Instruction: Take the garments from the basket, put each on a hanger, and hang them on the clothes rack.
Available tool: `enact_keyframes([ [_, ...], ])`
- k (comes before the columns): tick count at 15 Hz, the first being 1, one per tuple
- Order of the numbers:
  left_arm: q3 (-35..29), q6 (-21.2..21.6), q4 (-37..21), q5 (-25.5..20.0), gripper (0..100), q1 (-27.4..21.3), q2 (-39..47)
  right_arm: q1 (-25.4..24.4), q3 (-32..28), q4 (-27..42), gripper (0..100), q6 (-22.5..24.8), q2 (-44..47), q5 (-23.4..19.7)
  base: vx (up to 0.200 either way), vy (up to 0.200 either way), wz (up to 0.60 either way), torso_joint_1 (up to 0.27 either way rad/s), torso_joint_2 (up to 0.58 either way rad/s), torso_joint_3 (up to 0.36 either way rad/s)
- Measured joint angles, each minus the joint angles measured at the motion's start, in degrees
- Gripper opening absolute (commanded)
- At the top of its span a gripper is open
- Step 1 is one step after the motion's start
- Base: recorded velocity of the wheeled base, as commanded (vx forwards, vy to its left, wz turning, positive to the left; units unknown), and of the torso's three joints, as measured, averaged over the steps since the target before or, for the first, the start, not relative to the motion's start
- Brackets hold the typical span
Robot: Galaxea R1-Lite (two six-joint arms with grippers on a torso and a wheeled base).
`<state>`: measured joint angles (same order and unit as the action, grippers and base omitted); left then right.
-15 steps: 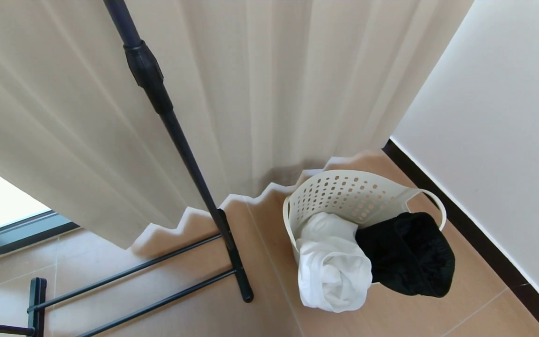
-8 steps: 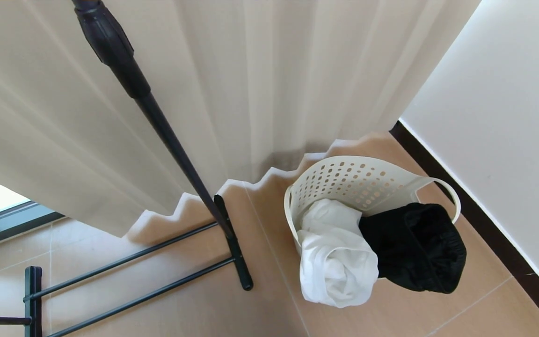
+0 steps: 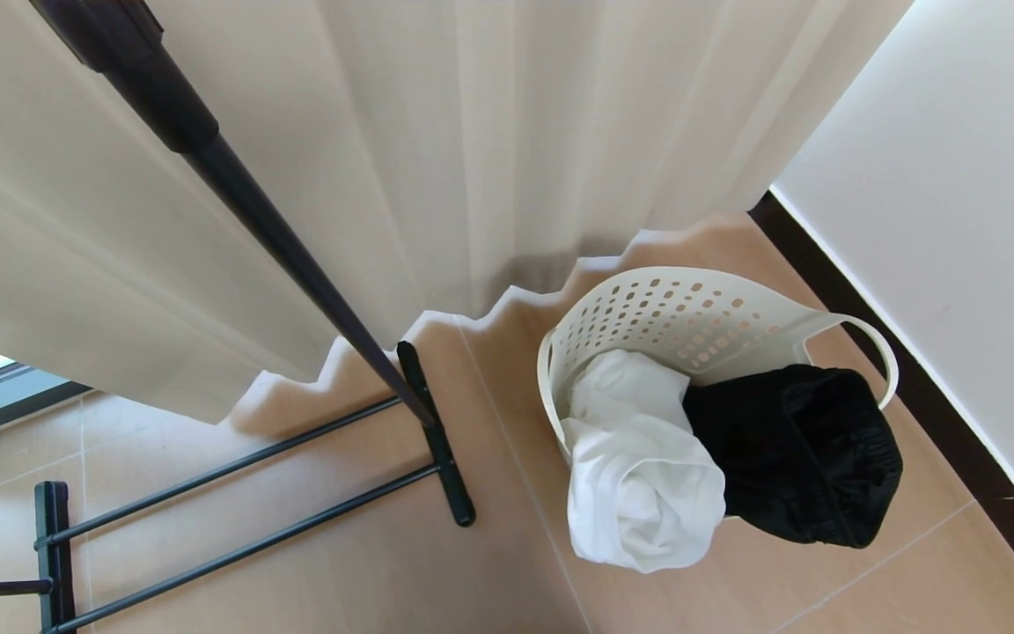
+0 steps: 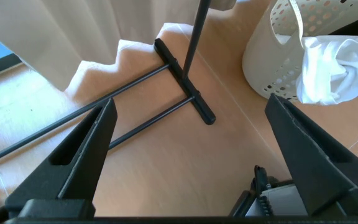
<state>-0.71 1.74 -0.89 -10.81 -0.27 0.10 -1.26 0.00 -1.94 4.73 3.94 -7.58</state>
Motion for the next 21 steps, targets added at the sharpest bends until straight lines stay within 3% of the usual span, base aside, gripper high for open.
enact_keyframes([
  [2,0.0,0.0,0.0,0.0,100,0.0,0.0,-2.2,0.0,0.0,100,0.0,6.7,0.0,0.000,0.000,0.00,0.000,0.00,0.000],
  [4,0.0,0.0,0.0,0.0,100,0.0,0.0,-7.6,0.0,-0.5,100,1.5,16.1,0.1,0.000,0.000,0.00,0.000,0.00,0.000],
  [9,0.0,0.0,0.0,0.0,100,0.0,0.0,-19.9,-5.7,-3.1,100,11.7,41.1,1.2,0.000,0.000,0.00,0.000,0.00,0.000],
  [14,0.0,0.0,0.0,0.0,100,0.0,0.0,-26.5,-23.3,-4.0,100,24.6,67.2,14.2,0.000,0.000,0.00,0.000,0.00,0.000],
  [19,0.0,0.0,0.0,0.1,100,0.0,0.0,-32.1,-40.3,-4.1,100,27.0,88.8,28.1,0.000,0.000,0.00,0.000,0.00,0.000],
  [21,0.0,0.0,0.0,0.1,100,0.0,0.0,-32.6,-44.5,-4.3,100,27.0,94.5,30.2,0.000,0.000,0.00,0.000,0.00,0.000],
])
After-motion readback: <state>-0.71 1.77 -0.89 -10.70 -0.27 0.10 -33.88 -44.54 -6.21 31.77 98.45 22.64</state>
